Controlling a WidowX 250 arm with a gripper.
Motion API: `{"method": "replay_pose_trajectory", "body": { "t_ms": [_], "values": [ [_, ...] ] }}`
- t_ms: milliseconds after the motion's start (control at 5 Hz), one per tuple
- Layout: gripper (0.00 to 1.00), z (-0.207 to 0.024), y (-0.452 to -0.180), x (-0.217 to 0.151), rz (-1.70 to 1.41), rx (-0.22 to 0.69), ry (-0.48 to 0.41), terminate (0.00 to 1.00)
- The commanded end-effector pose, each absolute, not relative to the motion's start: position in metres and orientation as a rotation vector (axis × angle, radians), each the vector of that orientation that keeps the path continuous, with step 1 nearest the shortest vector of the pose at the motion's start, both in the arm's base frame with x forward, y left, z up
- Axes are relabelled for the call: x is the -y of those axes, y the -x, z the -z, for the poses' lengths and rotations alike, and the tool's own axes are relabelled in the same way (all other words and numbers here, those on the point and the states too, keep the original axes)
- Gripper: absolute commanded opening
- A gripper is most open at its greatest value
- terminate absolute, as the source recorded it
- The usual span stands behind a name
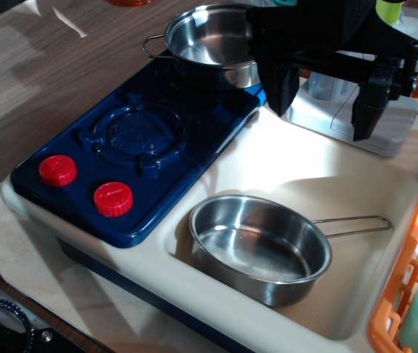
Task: Put pan on stove from sink
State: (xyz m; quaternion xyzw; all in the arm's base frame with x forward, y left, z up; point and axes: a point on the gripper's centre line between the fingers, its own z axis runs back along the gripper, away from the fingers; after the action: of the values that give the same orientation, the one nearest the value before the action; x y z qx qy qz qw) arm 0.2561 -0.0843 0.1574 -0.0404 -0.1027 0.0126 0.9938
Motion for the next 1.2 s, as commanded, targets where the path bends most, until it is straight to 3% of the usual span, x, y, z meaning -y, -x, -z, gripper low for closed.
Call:
{"method": "replay_pose_trajectory", "body": {
  "t_ms": [0, 400, 1000],
  "values": [
    [1.00, -0.157, -0.256, 0.084, -0.025, 0.206, 0.081, 0.00],
    [1.00, -0.157, -0.220, 0.106, -0.007, 0.241, 0.064, 0.00],
    [1.00, -0.131, -0.174, 0.125, 0.064, 0.253, 0.120, 0.00]
  ]
}}
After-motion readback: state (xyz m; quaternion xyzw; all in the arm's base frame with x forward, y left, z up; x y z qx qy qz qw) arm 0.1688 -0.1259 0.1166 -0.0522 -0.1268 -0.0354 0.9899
